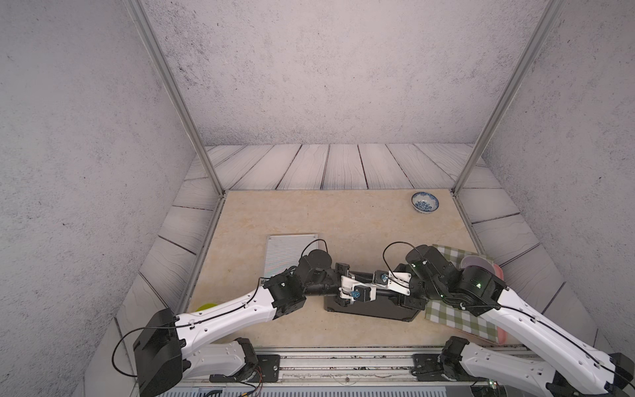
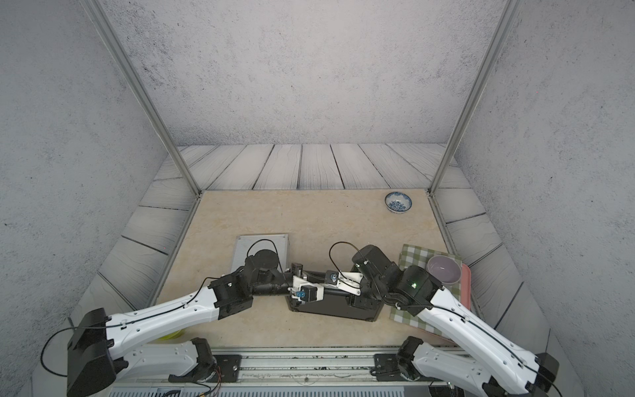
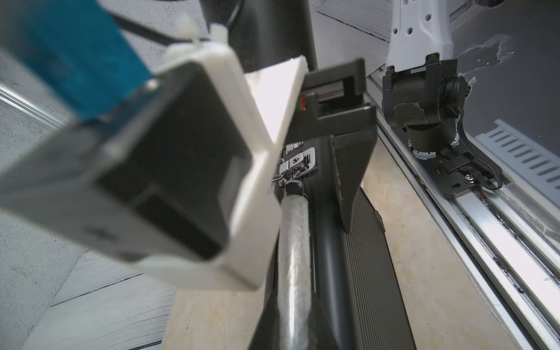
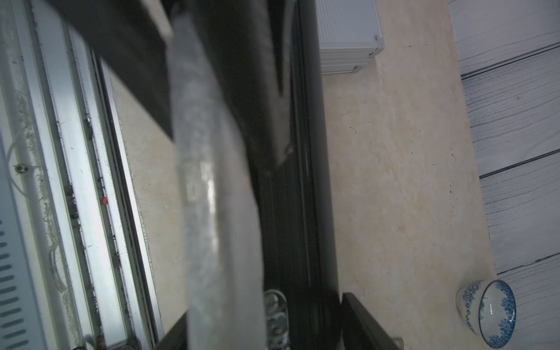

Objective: Open the poker set cases
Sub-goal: Adjust the poker set case at the center of the board.

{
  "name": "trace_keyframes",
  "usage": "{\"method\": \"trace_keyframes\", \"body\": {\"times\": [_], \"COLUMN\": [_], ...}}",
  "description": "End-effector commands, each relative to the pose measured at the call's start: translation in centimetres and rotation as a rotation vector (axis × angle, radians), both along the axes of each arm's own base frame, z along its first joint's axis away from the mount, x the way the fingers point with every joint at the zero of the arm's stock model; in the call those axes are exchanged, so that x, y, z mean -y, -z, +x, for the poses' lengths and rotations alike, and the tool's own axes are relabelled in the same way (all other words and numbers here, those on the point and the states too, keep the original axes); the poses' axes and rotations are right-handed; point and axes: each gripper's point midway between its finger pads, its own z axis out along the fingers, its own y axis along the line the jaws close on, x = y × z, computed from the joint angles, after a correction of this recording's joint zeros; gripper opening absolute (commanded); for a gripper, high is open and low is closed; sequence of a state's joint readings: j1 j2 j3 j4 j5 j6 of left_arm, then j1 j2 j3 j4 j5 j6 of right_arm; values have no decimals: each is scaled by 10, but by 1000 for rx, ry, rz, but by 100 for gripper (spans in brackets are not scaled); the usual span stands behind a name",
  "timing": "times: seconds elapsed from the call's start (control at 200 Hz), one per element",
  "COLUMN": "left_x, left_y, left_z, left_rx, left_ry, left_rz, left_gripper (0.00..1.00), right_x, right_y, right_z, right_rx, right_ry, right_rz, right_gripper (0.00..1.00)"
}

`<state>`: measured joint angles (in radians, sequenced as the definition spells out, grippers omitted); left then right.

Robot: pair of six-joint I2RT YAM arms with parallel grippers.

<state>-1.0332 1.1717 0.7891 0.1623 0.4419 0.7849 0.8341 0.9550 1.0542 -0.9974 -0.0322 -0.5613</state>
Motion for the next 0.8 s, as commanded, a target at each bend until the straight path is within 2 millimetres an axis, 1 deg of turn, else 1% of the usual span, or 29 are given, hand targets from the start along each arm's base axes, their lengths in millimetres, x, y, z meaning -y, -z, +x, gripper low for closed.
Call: {"method": "trace_keyframes", "body": {"times": [0.0, 0.125, 0.26, 0.32, 0.375, 0.48, 0.611, 0.631, 0.661, 0.671, 0.691, 0.706, 0.771, 0.796], "left_x": [0, -1, 2, 3, 4, 4, 3, 3, 1, 1, -1, -2, -9, -12], "left_y": [-36, -38, -28, -27, -29, -37, -47, -47, -48, -49, -48, -49, -49, -49], "left_z": [-12, -17, -17, -17, -15, -2, 12, 13, 15, 16, 18, 19, 26, 27], "left_rx": [143, 178, 207, 210, 205, 199, 207, 207, 203, 202, 197, 195, 173, 164], "left_ry": [42, 42, 41, 35, 23, -52, -118, -121, -127, -130, -135, -141, -166, -174], "left_rz": [-120, -122, -98, -101, -108, -138, -151, -148, -140, -141, -133, -131, -121, -118], "left_gripper": [0, 0, 0, 0, 0, 0, 0, 8, 25, 28, 40, 47, 65, 70], "right_x": [16, 15, 15, 14, 14, 19, 24, 24, 25, 25, 27, 28, 31, 33], "right_y": [27, 28, 30, 31, 30, 30, 22, 20, 17, 15, 13, 10, 2, -2], "right_z": [-32, -38, -37, -35, -34, -21, -2, 1, 6, 9, 13, 16, 29, 34], "right_rx": [-197, -244, -237, -235, -229, -153, -38, -22, 2, 13, 30, 46, 98, 120], "right_ry": [-22, -15, -10, -12, -10, 6, 34, 39, 54, 60, 75, 82, 113, 130], "right_rz": [-98, -99, -97, -99, -104, -125, -141, -137, -134, -134, -132, -129, -119, -113], "right_gripper": [67, 72, 73, 72, 68, 55, 47, 46, 45, 44, 44, 43, 41, 41]}}
